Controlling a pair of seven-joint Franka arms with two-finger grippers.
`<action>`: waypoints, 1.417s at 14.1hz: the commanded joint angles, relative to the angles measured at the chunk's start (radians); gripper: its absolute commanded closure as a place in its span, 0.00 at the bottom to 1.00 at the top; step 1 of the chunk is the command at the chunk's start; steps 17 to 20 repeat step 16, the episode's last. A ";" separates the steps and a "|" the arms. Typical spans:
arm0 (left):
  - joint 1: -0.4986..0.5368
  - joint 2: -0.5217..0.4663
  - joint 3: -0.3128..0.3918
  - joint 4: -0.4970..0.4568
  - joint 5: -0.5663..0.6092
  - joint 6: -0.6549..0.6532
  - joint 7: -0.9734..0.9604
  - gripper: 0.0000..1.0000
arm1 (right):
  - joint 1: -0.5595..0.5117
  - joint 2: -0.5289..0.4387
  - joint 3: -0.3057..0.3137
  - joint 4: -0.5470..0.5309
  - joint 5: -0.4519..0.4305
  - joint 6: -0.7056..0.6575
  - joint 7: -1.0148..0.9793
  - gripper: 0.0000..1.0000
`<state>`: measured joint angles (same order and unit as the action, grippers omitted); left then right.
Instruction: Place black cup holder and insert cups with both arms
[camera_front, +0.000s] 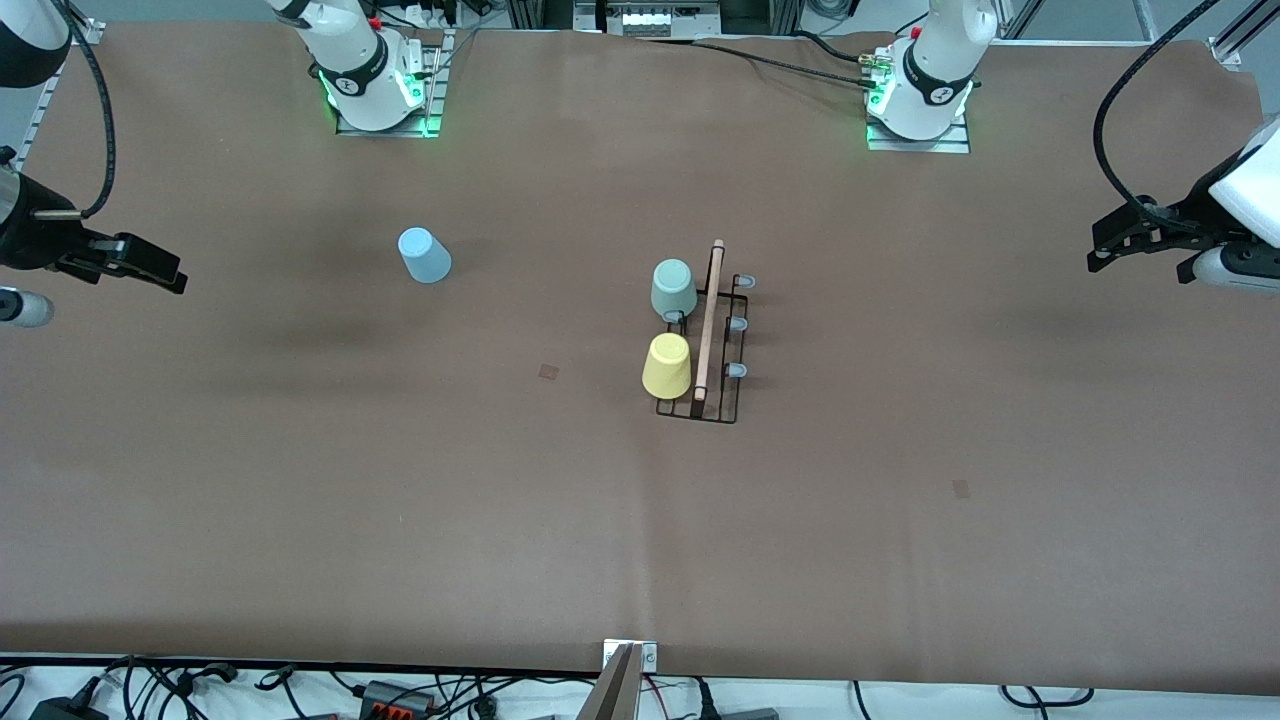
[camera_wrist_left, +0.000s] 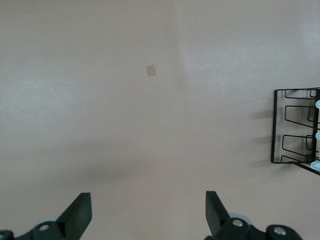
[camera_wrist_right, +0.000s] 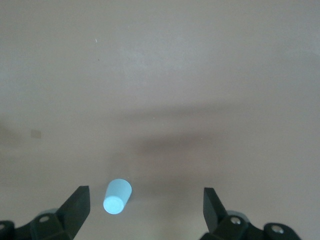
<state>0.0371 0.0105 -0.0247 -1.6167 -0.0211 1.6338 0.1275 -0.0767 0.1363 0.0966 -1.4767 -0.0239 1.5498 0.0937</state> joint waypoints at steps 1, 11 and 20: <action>0.004 0.013 0.005 0.026 -0.014 -0.009 0.020 0.00 | 0.006 -0.037 -0.008 -0.031 0.005 0.000 -0.057 0.00; 0.004 0.013 0.005 0.024 -0.014 -0.009 0.020 0.00 | -0.006 -0.041 -0.051 -0.017 0.009 -0.034 -0.120 0.00; 0.006 0.013 0.005 0.024 -0.014 -0.008 0.020 0.00 | -0.008 -0.043 -0.046 -0.024 0.013 -0.036 -0.117 0.00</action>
